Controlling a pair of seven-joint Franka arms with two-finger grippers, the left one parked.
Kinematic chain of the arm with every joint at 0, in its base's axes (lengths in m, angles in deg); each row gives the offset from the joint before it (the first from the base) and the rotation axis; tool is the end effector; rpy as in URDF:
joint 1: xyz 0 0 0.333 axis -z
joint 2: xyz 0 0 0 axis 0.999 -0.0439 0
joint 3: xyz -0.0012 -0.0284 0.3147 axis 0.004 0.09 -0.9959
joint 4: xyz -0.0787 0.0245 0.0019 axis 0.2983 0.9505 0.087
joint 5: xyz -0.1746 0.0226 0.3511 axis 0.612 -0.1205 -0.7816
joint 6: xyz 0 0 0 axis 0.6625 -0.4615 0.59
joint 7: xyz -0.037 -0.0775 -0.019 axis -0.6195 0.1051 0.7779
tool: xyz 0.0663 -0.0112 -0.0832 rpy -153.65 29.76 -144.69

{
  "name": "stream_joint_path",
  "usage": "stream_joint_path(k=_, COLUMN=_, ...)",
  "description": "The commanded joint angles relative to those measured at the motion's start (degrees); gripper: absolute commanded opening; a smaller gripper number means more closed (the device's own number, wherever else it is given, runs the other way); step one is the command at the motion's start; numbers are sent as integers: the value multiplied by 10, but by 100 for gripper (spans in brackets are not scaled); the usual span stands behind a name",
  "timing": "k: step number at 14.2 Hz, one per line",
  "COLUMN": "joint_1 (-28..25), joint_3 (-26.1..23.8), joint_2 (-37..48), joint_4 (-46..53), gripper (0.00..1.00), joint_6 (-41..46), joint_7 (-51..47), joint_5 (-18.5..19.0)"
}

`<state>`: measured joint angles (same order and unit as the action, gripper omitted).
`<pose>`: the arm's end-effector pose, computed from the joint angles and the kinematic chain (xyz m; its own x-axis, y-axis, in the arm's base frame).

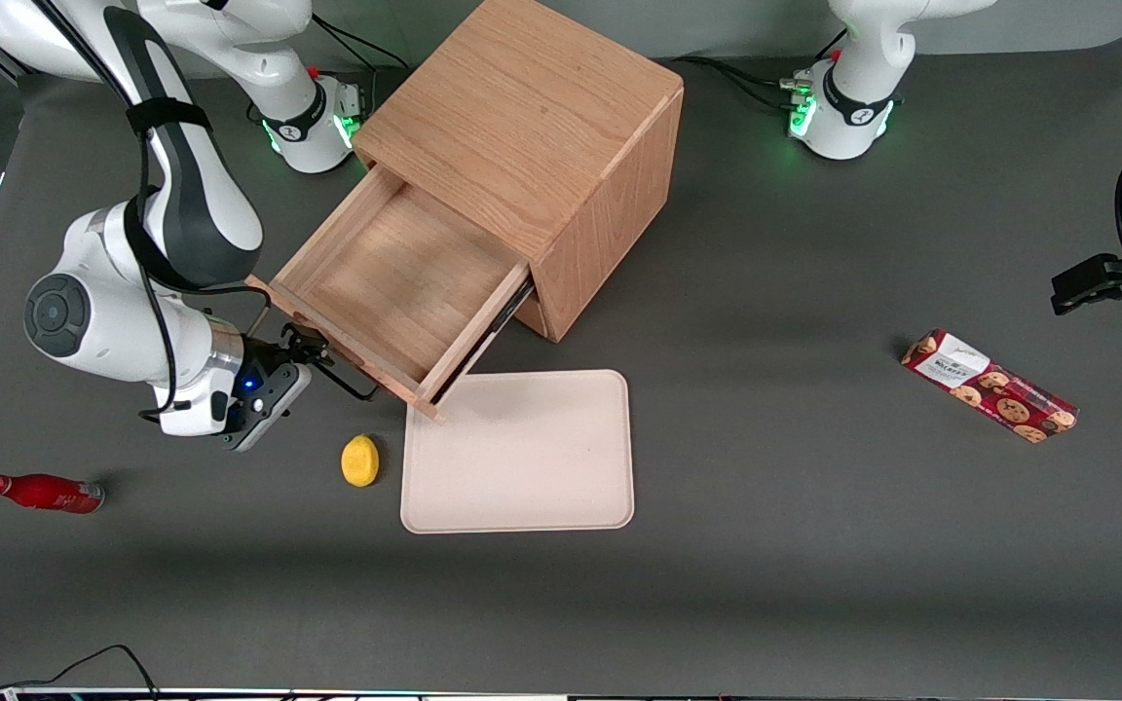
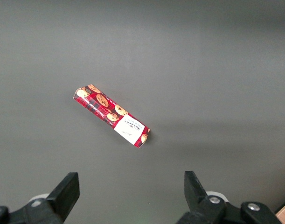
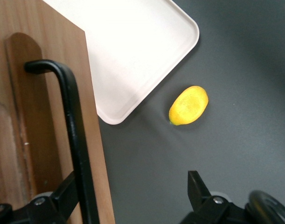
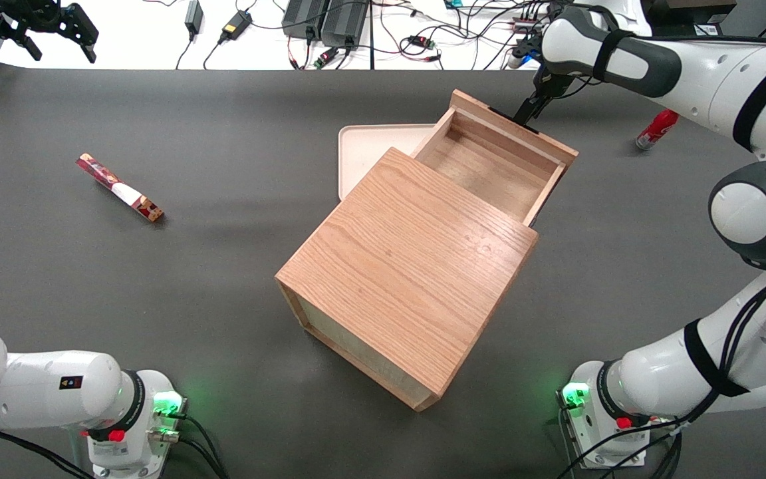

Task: Open upper drawer
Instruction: 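Pull the handle outward from the cabinet with the right gripper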

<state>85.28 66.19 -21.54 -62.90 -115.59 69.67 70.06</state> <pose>0.6116 0.1239 0.3892 0.7161 0.6964 0.0472 0.6907 -0.6973 -0.1915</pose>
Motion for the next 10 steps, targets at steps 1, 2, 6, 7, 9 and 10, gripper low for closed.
stream_joint_path(k=1, joint_1=-2, joint_3=8, joint_2=-12, joint_4=16, gripper=100, joint_6=3, joint_7=20, joint_5=7)
stream_joint_path(k=2, joint_1=-1, joint_3=9, joint_2=-14, joint_4=20, gripper=100, joint_6=3, joint_7=24, joint_5=7)
stream_joint_path(k=6, joint_1=-2, joint_3=17, joint_2=-19, joint_4=27, gripper=100, joint_6=3, joint_7=28, joint_5=7)
stream_joint_path(k=7, joint_1=-3, joint_3=20, joint_2=-20, joint_4=30, gripper=100, joint_6=3, joint_7=28, joint_5=7)
stream_joint_path(k=9, joint_1=-3, joint_3=20, joint_2=-21, joint_4=31, gripper=100, joint_6=3, joint_7=28, joint_5=7)
stream_joint_path(k=10, joint_1=-3, joint_3=20, joint_2=-23, joint_4=31, gripper=100, joint_6=3, joint_7=28, joint_5=7)
